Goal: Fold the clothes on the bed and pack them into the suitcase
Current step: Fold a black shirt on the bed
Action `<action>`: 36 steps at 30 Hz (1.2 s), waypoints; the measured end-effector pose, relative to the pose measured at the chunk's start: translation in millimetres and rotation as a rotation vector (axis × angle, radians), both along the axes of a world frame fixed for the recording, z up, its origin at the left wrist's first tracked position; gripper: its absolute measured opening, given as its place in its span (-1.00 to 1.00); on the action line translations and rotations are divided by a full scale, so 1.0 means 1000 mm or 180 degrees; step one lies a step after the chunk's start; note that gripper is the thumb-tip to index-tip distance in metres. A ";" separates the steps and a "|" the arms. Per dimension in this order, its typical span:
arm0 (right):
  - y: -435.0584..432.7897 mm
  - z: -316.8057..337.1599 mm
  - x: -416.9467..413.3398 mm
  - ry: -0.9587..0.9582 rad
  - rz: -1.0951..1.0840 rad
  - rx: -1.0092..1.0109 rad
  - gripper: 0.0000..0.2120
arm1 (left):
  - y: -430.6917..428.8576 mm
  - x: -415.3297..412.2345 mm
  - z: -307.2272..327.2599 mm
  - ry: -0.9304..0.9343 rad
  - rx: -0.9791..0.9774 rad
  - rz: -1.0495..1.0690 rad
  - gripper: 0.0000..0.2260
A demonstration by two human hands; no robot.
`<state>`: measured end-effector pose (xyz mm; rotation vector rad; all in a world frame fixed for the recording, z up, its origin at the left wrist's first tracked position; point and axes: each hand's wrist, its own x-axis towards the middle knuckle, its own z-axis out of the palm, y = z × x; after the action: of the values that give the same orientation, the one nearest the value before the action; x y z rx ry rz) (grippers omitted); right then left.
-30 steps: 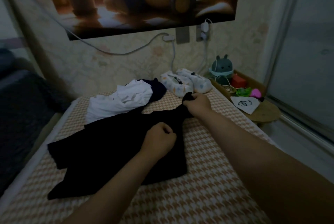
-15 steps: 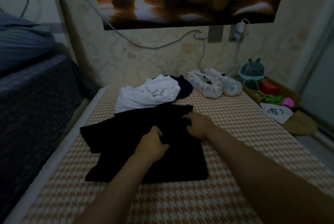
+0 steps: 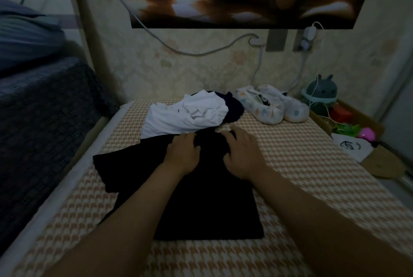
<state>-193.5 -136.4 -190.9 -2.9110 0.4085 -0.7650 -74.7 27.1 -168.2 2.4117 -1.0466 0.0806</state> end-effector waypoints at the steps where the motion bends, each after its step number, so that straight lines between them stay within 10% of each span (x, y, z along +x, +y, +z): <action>1: -0.001 -0.002 0.001 0.0033 0.0008 0.0099 -0.33 | -0.009 0.007 -0.004 0.0044 0.0085 -0.0224 -0.57; 5: -0.014 -0.003 0.007 0.0511 -0.0217 0.0824 -0.12 | -0.047 0.018 0.000 0.0302 0.0098 -0.0769 -0.35; 15: -0.020 -0.007 0.016 -0.0082 0.0331 0.0171 -0.31 | -0.058 0.052 0.001 -0.1228 -0.0080 -0.0174 -0.96; 23: -0.029 -0.006 0.019 0.1530 0.0013 0.0595 -0.49 | -0.002 0.023 -0.011 -0.1535 -0.0710 0.0250 -0.83; 28: -0.009 0.002 0.019 0.1602 -0.0273 0.0301 -0.46 | 0.026 0.013 -0.027 -0.0072 0.0204 0.1049 -0.44; 36: 0.006 -0.014 0.021 0.0567 0.0058 0.0275 -0.41 | 0.015 0.012 -0.007 0.0764 -0.1073 0.0717 -0.95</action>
<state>-172.2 -130.8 -205.0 -2.9063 0.4192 -0.4741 -62.2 41.8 -175.7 2.1564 -0.5979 0.0397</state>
